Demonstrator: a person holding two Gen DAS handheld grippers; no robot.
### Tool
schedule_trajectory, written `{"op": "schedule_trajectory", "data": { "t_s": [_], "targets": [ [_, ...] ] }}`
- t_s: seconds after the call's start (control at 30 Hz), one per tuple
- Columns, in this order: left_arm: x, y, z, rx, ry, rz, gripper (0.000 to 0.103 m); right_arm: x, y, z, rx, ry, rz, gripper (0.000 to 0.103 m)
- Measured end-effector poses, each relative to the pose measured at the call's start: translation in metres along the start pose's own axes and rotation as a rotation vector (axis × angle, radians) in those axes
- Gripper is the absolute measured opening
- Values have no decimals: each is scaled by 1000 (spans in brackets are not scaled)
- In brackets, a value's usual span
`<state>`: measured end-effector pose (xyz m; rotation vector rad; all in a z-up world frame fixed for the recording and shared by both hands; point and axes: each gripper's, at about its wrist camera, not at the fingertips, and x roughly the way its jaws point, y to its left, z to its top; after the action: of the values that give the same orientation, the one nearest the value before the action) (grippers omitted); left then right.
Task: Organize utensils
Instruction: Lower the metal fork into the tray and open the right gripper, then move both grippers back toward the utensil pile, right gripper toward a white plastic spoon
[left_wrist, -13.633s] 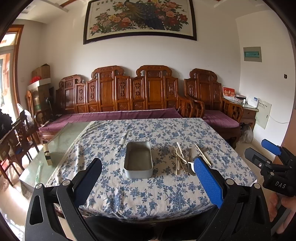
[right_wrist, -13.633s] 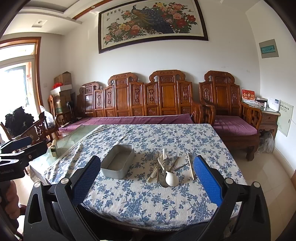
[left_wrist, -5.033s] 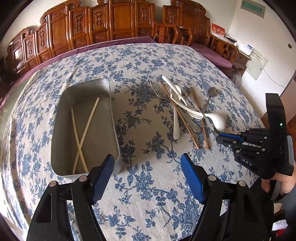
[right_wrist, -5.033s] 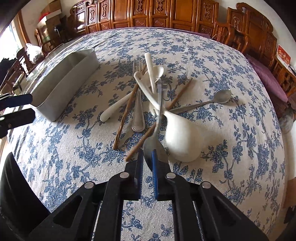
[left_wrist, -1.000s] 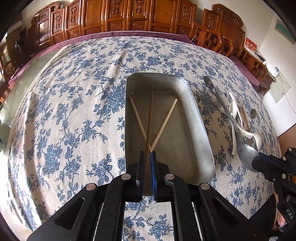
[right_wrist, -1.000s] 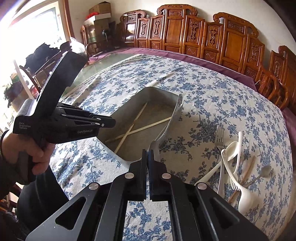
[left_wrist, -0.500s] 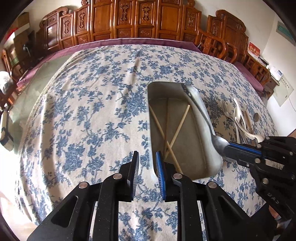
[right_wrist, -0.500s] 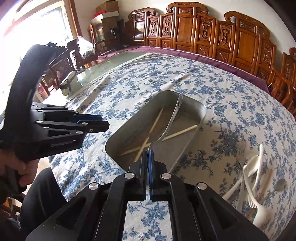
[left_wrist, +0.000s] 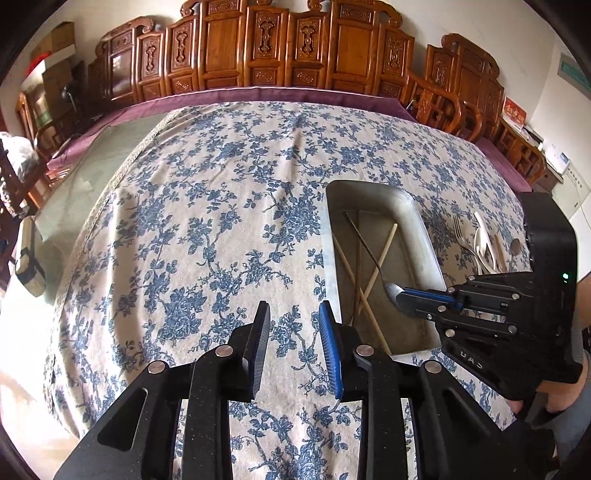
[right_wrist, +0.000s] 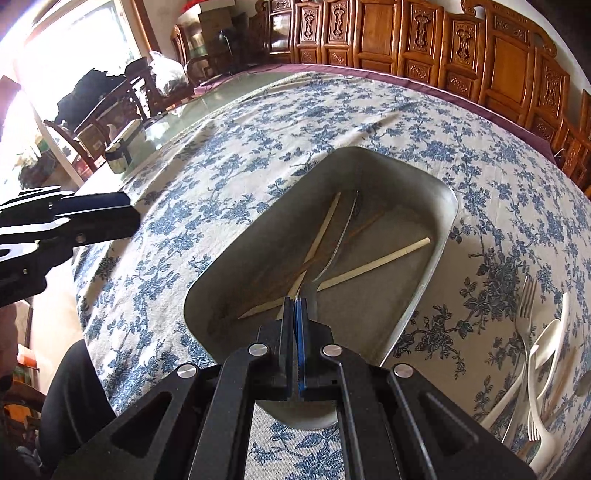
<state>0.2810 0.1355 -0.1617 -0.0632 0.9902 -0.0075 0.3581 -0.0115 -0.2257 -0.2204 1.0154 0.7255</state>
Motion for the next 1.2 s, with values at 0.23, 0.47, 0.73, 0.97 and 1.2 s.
{"op": "schedule_trajectory", "data": {
  "t_s": [0.23, 0.47, 0.73, 0.97, 1.2],
  "targets": [
    [-2, 2, -2, -3, 0, 2, 26, 7, -4, 2, 18, 8, 6, 3],
    [-6, -2, -1, 5, -8, 3, 26, 2, -7, 0, 28, -6, 5, 4],
    [-12, -13, -1, 17, -16, 2, 27, -17, -8, -2, 27, -45, 5, 4],
    [-16, -38, 0, 45, -23, -23, 32, -68, -20, -25, 62, -121, -12, 4],
    [-12, -74, 2, 88, -22, -64, 34, -121, -51, -65, 115, -165, -74, 4]
  ]
}}
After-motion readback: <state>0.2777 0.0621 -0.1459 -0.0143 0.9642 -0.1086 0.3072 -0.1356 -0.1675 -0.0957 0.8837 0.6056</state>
